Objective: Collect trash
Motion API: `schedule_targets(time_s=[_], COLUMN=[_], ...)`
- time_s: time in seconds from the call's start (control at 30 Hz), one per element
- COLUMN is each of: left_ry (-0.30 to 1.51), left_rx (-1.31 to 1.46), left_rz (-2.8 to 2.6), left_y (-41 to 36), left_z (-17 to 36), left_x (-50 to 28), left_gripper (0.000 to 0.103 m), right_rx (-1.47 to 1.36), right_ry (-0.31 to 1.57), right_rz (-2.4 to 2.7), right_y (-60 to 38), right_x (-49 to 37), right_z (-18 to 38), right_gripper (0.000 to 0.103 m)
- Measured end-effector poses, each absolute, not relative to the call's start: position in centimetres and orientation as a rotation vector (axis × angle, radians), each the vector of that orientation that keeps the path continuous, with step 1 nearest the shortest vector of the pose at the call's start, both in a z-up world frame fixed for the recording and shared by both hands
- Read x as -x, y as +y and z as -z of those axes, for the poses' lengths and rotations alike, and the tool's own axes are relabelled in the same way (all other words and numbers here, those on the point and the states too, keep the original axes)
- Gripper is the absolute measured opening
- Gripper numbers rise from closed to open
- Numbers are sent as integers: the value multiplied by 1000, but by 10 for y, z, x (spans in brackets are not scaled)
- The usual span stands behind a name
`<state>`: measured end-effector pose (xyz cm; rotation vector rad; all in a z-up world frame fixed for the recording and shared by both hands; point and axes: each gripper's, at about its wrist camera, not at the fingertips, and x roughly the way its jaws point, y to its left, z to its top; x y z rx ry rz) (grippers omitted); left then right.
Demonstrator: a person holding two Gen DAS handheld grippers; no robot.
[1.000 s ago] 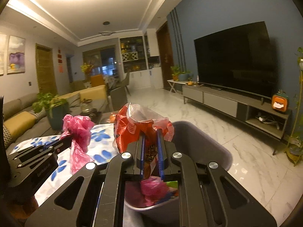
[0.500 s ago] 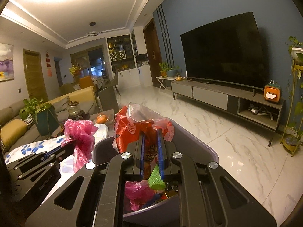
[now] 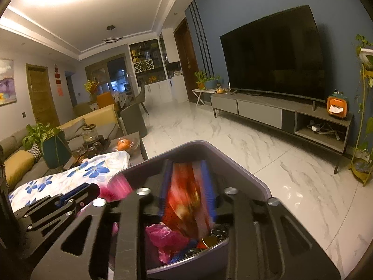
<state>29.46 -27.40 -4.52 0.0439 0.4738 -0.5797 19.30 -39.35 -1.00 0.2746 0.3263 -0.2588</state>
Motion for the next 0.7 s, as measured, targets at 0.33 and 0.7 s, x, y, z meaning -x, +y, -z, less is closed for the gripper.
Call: schedule_targets(time_s=[0.33, 0.7], left_ry=[443, 393], left_rx=[-13, -37], left_rz=[444, 310], left_y=[-240, -197], left_z=[40, 31], left_x=[-288, -241], left_gripper=[74, 84], right_rx=[-240, -143], right_ry=[324, 310], right_rz=[276, 294], right_y=[-381, -339], right_x=[-183, -158], right_z=[13, 5], right_gripper=[66, 90])
